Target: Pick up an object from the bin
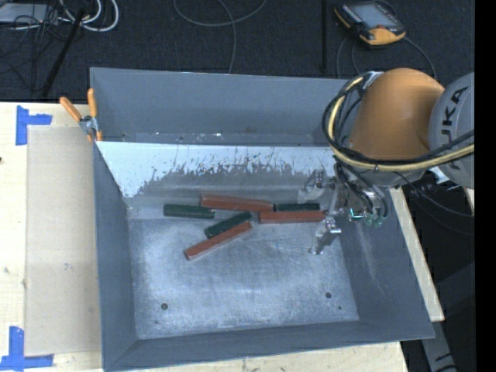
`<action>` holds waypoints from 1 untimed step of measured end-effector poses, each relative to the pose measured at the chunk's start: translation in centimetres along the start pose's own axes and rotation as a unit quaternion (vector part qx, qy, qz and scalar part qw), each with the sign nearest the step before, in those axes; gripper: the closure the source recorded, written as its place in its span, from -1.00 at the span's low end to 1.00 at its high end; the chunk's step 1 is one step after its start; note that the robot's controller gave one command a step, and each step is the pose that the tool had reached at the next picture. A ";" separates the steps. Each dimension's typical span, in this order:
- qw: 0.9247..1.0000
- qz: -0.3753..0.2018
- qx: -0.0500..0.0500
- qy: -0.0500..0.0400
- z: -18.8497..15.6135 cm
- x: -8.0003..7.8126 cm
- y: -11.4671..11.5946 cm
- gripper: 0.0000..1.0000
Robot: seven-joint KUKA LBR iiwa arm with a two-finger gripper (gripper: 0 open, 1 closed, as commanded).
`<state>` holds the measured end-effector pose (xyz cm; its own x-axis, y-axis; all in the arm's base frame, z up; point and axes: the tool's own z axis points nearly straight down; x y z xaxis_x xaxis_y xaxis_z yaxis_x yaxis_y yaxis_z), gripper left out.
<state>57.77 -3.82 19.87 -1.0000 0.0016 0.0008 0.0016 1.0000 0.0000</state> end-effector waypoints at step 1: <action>1.000 -0.017 0.001 -0.006 4.3 -3.1 3.0 -1.00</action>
Offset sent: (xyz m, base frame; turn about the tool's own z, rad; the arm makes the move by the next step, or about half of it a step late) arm 0.0276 0.0045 -0.0592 -0.0321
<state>60.86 -0.85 15.58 -0.9994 -0.0318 -0.0106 -0.0318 0.9995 -0.0019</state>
